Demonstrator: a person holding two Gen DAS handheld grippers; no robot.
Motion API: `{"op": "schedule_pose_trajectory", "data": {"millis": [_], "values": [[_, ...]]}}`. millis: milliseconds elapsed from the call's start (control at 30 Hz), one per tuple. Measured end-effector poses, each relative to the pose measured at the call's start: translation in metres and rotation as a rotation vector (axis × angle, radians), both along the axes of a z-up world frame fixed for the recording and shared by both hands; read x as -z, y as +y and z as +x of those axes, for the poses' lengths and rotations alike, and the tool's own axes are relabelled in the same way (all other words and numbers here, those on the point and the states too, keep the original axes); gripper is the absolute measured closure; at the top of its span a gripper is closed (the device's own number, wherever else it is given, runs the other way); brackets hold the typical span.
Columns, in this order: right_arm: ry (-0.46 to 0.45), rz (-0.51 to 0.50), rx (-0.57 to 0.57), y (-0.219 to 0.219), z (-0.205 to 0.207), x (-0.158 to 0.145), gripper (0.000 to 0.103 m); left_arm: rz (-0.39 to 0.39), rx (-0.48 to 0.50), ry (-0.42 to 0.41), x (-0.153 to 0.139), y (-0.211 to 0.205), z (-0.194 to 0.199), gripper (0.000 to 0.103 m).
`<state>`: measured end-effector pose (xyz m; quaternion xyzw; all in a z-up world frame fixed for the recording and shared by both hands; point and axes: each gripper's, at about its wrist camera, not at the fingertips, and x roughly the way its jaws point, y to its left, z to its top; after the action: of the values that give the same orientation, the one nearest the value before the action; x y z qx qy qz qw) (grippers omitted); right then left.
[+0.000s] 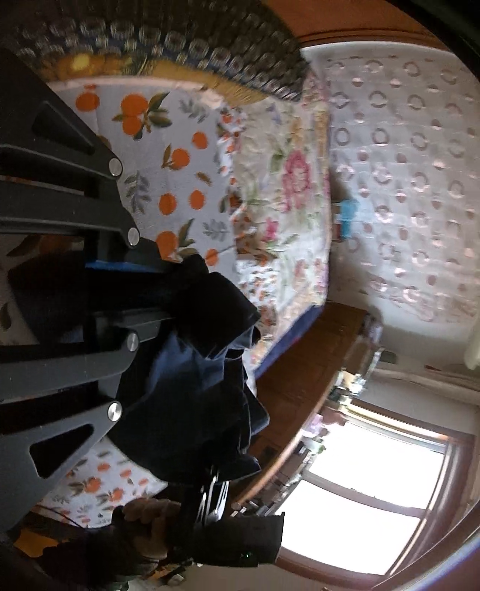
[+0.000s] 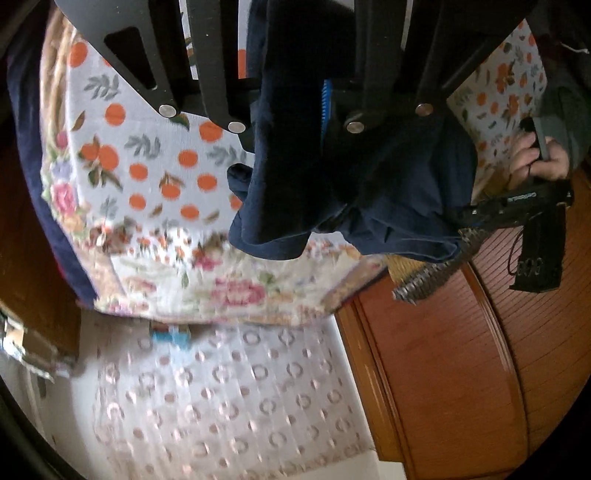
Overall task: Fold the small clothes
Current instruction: 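Carry the shirt bundle with the left tool toward the pillow stack by the wardrobe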
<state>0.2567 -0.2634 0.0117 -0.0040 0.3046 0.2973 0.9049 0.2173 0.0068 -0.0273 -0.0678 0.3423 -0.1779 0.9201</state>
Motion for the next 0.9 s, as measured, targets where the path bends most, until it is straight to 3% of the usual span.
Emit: {"op": "schedule_pose_trajectory", "data": {"millis": [233,533,700,900], "values": [[-0.102,0.004,-0.071,0.022,-0.008,-0.024,0.084,0.017,-0.08,-0.115,-0.04,0.033,-0.03,0.088],[-0.229,-0.059,-0.261,0.103,0.018,-0.062,0.084,0.061,-0.26,-0.206,-0.064,0.105,-0.063,0.088],[-0.296,-0.127,-0.38,0.164,0.042,-0.082,0.084,0.058,-0.371,-0.222,-0.058,0.144,-0.083,0.088],[-0.354,-0.227,-0.518,0.247,0.074,-0.085,0.084,0.06,-0.47,-0.182,-0.026,0.17,-0.096,0.088]]}}
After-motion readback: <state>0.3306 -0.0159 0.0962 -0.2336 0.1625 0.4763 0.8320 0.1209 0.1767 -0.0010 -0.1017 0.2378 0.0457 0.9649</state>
